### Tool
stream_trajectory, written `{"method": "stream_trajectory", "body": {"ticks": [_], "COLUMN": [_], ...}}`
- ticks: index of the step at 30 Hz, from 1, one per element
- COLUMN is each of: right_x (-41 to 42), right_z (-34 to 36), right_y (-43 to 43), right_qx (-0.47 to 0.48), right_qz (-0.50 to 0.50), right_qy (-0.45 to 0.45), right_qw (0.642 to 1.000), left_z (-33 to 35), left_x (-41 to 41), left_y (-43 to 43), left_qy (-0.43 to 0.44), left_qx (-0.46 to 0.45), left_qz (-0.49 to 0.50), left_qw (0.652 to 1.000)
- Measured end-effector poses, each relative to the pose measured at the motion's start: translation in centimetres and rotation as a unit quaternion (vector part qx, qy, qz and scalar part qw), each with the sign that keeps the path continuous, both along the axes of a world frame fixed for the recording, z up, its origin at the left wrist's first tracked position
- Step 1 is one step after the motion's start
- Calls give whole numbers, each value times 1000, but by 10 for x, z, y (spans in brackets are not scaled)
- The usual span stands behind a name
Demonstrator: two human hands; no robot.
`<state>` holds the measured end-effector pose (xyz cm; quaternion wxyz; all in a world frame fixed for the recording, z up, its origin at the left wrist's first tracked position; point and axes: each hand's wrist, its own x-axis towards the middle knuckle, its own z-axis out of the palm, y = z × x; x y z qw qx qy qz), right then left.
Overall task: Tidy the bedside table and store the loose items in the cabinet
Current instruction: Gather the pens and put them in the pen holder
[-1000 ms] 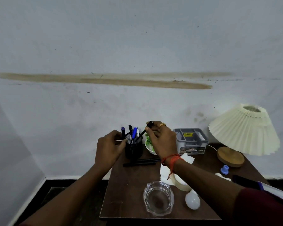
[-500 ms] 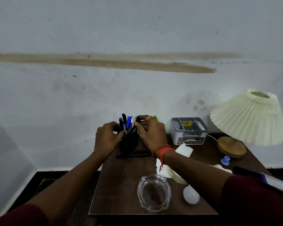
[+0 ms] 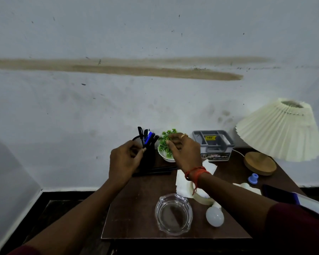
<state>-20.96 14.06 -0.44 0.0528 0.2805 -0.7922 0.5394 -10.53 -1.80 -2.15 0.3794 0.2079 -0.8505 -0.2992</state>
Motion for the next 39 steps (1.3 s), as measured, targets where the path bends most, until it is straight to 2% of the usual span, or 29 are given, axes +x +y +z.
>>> {"method": "stream_trajectory", "body": {"ticks": [3, 6, 9, 13, 19, 23, 26, 30, 33, 39], "right_x": [0, 2, 2, 1, 2, 6, 12, 18, 20, 22], "right_z": [-12, -25, -38, -51, -59, -59, -55, -49, -48, -55], "right_y": [13, 25, 33, 32, 18, 12, 10, 4, -2, -11], "right_qx": [41, 114, 194, 300, 334, 358, 376, 378, 363, 293], "right_qz": [-37, -59, -41, -21, -21, -18, -11, -1, -2, 27], "right_qy": [27, 50, 54, 46, 31, 1, -16, -50, -91, -212], "right_qw": [998, 990, 979, 953, 942, 934, 926, 925, 928, 932], "left_z": [-18, -33, -40, -42, -52, -55, -52, -53, -53, -47], "left_x": [1, -3, -14, -29, -44, -46, -45, -45, -41, -20], "left_y": [8, 14, 20, 33, 35, 33, 33, 22, 18, 12], "left_qy": [-30, -114, -184, -251, -344, -347, -356, -380, -351, -299], "left_qx": [-38, -84, -131, -142, -164, -182, -147, -37, 47, 134], "left_qz": [-51, -110, -146, -163, -142, -143, -144, -124, -92, -77], "left_qw": [998, 984, 963, 943, 914, 909, 911, 916, 931, 942]}}
